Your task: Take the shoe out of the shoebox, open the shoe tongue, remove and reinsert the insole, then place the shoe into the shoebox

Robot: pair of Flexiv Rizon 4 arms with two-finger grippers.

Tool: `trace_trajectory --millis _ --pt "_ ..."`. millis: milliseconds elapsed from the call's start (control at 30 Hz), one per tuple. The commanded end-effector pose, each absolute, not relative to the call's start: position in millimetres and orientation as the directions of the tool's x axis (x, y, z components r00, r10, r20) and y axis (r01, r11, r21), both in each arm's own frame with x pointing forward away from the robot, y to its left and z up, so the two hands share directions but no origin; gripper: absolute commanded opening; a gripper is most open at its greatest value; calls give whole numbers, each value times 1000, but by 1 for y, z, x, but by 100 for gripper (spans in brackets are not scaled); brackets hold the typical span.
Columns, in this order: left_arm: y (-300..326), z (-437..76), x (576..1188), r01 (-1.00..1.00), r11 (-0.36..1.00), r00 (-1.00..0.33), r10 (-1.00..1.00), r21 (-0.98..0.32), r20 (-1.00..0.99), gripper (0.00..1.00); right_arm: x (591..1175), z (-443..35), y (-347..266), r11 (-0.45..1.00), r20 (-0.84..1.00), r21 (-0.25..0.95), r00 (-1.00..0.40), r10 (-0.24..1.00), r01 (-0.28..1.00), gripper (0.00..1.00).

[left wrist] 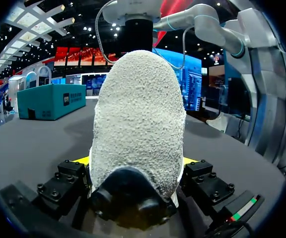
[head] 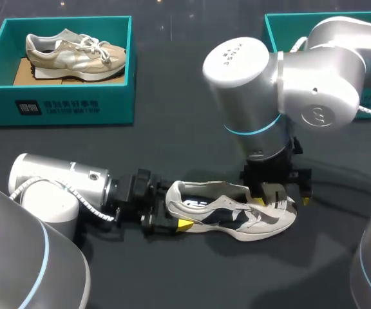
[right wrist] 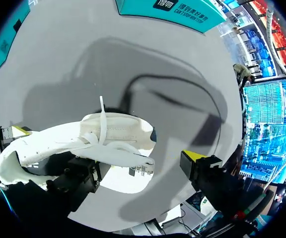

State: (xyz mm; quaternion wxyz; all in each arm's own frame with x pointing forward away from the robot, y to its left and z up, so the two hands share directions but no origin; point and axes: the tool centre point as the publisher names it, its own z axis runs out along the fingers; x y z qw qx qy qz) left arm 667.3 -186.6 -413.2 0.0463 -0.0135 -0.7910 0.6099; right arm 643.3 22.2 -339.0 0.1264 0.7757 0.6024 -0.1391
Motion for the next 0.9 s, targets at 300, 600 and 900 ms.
trace_trajectory --millis 300,600,900 --pt "-188 -416 669 -34 258 -996 76 -966 55 0 642 -280 38 -181 -436 109 211 875 977 82" --pt "-188 -416 669 -34 258 -996 76 -966 55 0 639 -248 58 -43 -434 122 92 896 992 74" --pt "-188 -416 669 -34 258 -996 76 -966 55 0 642 -220 94 242 -425 78 -187 885 967 48"
